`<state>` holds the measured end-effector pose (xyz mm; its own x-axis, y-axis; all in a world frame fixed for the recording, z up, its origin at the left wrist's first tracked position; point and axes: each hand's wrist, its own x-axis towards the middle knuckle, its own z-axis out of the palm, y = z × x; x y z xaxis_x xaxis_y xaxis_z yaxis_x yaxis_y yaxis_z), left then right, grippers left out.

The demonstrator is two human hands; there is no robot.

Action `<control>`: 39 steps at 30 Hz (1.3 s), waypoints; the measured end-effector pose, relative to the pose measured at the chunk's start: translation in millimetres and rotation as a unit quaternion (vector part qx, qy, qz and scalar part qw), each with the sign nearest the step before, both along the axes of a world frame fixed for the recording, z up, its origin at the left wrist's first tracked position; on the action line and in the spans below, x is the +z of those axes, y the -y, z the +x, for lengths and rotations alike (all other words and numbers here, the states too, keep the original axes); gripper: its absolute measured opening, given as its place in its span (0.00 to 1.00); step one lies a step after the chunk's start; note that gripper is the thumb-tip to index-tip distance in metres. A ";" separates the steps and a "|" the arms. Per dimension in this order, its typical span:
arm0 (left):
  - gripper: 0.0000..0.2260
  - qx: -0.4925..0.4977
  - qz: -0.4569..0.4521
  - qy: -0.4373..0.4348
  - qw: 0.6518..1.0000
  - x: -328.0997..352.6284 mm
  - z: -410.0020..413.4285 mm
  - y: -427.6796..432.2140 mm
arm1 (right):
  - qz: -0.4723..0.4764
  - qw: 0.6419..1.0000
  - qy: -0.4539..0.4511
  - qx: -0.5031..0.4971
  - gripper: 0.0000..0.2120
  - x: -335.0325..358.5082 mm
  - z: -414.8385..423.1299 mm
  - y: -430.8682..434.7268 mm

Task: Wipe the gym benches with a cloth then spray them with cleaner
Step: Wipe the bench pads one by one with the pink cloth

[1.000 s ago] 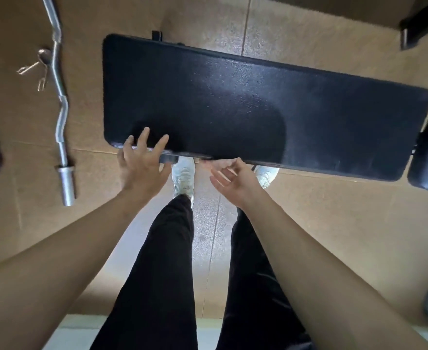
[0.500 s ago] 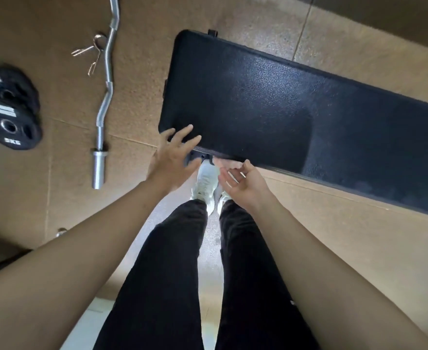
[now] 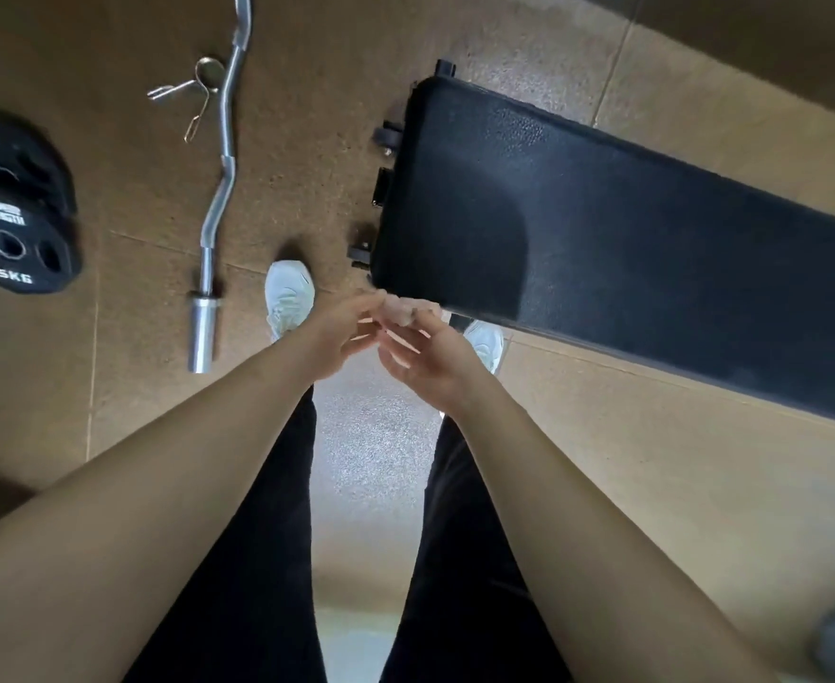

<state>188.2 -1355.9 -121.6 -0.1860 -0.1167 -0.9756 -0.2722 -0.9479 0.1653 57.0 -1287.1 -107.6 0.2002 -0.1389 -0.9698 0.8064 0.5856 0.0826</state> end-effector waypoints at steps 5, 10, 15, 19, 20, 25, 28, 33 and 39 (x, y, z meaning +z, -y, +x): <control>0.11 0.144 0.003 0.094 0.985 -19.4 12.4 15.2 | 0.045 0.916 -0.319 0.240 0.05 11.5 15.8 16.8; 0.08 0.041 -0.060 0.074 0.995 -20.8 8.2 59.6 | -0.028 0.758 -0.510 0.406 0.24 4.4 11.8 37.3; 0.06 -0.005 -0.173 -0.044 0.984 20.9 11.7 120.6 | -0.034 0.764 -0.424 0.485 0.33 -1.7 6.8 63.8; 0.09 -0.033 -0.248 -0.056 0.967 54.1 42.5 159.2 | -0.007 0.727 -0.349 0.591 0.37 2.6 0.8 75.1; 0.08 -0.039 -0.259 -0.050 0.964 61.1 53.9 165.4 | 0.002 0.726 -0.335 0.601 0.38 2.2 -0.3 78.4; 0.08 -0.021 -0.285 -0.014 0.958 99.6 107.3 186.4 | 0.043 0.761 -0.329 0.558 0.30 34.3 -0.8 118.9; 0.07 -0.030 -0.321 0.008 0.947 129.3 117.2 200.7 | 0.005 0.769 -0.388 0.508 0.23 66.4 -0.4 152.8; 0.02 -0.015 -0.306 -0.009 0.952 184.5 93.1 231.0 | -0.185 0.821 -0.383 0.381 0.17 141.6 15.9 217.1; 0.03 -0.147 -0.328 -0.073 0.930 234.5 38.1 299.4 | -0.362 0.805 -0.364 0.298 0.25 188.6 4.8 286.6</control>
<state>226.3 -1655.3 112.9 -0.4289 -0.6004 -0.6749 -0.4340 -0.5183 0.7369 61.9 -1573.7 81.0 -0.1444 -0.8100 -0.5683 0.0449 0.5684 -0.8215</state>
